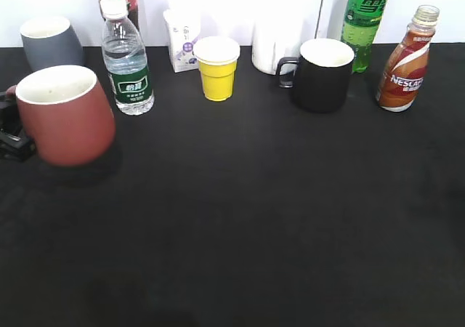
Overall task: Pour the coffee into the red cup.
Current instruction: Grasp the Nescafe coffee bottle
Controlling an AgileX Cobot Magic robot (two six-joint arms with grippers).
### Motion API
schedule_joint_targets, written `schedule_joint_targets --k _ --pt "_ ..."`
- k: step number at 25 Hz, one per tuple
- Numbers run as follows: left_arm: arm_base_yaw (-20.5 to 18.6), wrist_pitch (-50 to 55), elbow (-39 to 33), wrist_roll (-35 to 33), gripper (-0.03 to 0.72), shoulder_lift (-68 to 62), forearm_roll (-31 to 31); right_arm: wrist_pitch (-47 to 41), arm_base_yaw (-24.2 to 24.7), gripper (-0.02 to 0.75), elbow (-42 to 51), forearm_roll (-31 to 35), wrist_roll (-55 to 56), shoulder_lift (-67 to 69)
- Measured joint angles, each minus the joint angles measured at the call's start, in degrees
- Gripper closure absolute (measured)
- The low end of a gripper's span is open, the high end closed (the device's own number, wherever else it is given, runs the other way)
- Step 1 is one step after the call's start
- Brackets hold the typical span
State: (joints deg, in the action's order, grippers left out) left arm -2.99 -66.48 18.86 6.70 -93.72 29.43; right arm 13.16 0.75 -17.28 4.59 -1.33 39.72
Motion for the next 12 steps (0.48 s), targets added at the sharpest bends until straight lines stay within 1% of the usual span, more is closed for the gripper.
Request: schedule_joint_targets --k 2,6,7,8,9,10,12 --pt "0.0 0.0 0.0 0.0 0.639 0.0 0.0 11.34 0.0 0.225 0.0 -3.96 0.12 8.98" --pt "0.0 0.0 0.0 0.0 0.64 0.0 0.0 31.76 0.0 0.22 0.0 -12.75 4.78 29.0" --pt "0.0 0.0 0.0 0.0 0.64 0.0 0.0 36.9 0.0 0.201 0.0 -13.51 5.14 34.32" --pt "0.0 0.0 0.0 0.0 0.64 0.0 0.0 42.25 0.0 0.154 0.0 -13.76 5.2 39.03" --pt "0.0 0.0 0.0 0.0 0.64 0.0 0.0 46.11 0.0 0.108 -0.06 -13.76 5.33 43.33" --pt "0.0 0.0 0.0 0.0 0.64 0.0 0.0 48.05 0.0 0.088 -0.58 -13.7 5.34 47.48" --pt "0.0 0.0 0.0 0.0 0.64 0.0 0.0 50.02 0.0 0.078 -3.76 -13.64 5.38 55.82"
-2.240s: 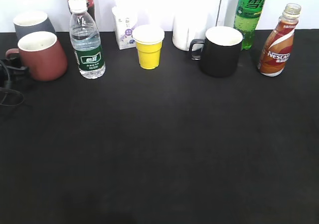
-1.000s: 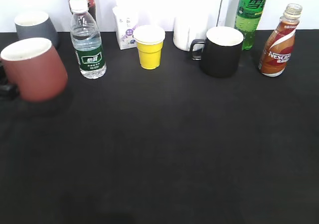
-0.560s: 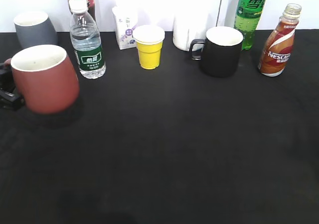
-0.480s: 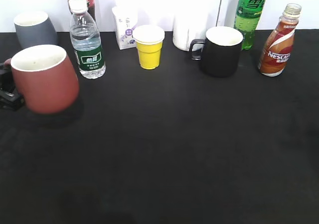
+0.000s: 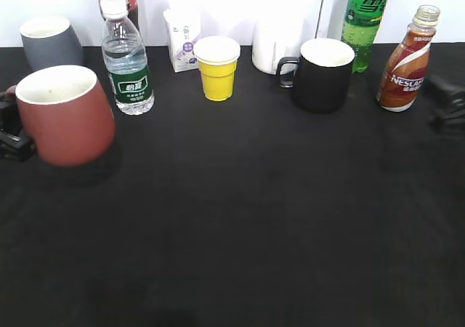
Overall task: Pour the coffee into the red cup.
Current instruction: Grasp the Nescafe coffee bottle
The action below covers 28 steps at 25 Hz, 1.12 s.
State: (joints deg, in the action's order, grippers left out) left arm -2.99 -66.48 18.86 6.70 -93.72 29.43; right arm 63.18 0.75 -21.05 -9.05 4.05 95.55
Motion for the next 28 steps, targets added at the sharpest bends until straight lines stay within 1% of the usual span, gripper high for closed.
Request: schedule_joint_targets --k 2,3,6,9,15,23,28 --pt "0.0 0.0 0.0 0.0 0.64 0.0 -0.13 0.91 0.0 0.076 -2.25 0.05 0.0 4.7" --pt "0.0 0.0 0.0 0.0 0.64 0.0 -1.07 1.08 0.0 0.076 -4.7 0.06 0.0 8.8" --pt "0.0 0.0 0.0 0.0 0.64 0.0 -1.64 1.08 0.0 0.075 -10.08 -0.11 0.06 15.16" --pt "0.0 0.0 0.0 0.0 0.64 0.0 -1.54 1.08 0.0 0.075 -15.03 -1.83 0.06 19.35" --pt "0.0 0.0 0.0 0.0 0.64 0.0 -1.47 1.08 0.0 0.075 -22.5 -2.3 1.36 25.33" --pt "0.0 0.0 0.0 0.0 0.64 0.0 -1.36 1.07 0.0 0.099 -29.23 -3.27 3.15 32.15" --pt "0.0 0.0 0.0 0.0 0.64 0.0 -1.31 2.26 0.0 0.143 -30.42 -3.39 3.22 33.53"
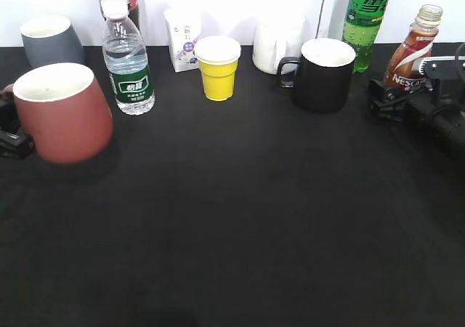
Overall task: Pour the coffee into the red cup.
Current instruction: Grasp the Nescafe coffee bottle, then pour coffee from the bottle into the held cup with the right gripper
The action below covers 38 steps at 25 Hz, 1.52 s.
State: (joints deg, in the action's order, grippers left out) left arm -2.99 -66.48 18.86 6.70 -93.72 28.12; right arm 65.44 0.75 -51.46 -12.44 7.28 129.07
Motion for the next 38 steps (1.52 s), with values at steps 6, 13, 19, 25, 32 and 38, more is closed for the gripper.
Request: schedule_joint_targets --k 6,13,19,25,32,38 --pt "0.0 0.0 0.0 0.0 0.64 0.0 0.0 1.71 0.0 0.195 -0.31 -0.32 -0.14 0.6" --pt "0.0 0.05 0.0 0.19 0.64 0.0 5.62 2.12 0.0 0.202 7.31 -0.32 -2.1 -6.3" --pt "11.21 1.87 0.0 0.64 0.64 0.0 7.33 2.18 -3.88 0.202 20.76 -1.05 -2.17 -21.6" --pt "17.91 1.94 0.0 0.64 0.64 0.0 7.33 1.23 -24.85 0.203 21.8 -0.06 -2.33 -27.11" --pt "18.01 0.34 0.0 0.64 0.64 0.0 7.33 -7.42 -33.16 0.203 10.67 -4.72 -2.66 -25.59" --pt "18.01 0.24 0.0 0.64 0.638 0.0 7.38 -8.59 -33.63 0.203 8.23 -9.86 -9.26 -24.14"
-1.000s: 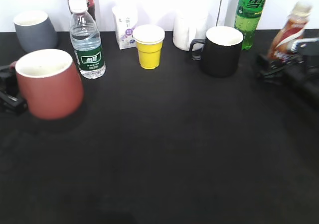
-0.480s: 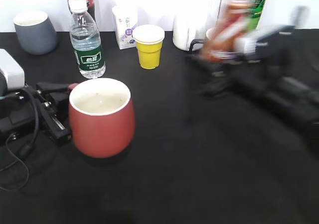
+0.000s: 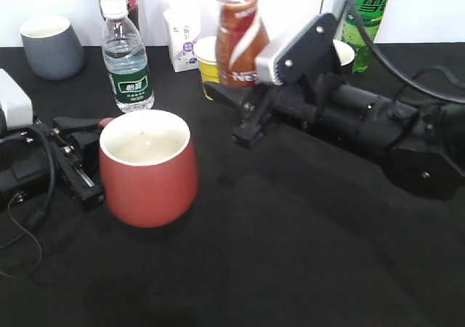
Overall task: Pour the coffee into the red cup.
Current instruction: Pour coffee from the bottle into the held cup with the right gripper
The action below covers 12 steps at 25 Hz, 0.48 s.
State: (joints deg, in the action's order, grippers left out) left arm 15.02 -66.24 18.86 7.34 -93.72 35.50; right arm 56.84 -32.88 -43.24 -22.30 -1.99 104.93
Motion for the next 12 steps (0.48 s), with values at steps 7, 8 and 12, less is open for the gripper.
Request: schedule_joint_targets --k 7,8,12 --pt "0.0 -0.15 0.0 0.0 0.637 0.0 -0.04 -0.61 -0.22 0.203 -3.64 -0.78 -8.34 3.56" --pt "0.0 -0.15 0.0 0.0 0.637 0.0 -0.04 -0.61 -0.22 0.203 -3.64 -0.78 -10.86 3.56" --pt "0.0 -0.15 0.0 0.0 0.634 0.0 0.0 -0.61 -0.22 0.203 -3.64 -0.78 -23.54 3.56"
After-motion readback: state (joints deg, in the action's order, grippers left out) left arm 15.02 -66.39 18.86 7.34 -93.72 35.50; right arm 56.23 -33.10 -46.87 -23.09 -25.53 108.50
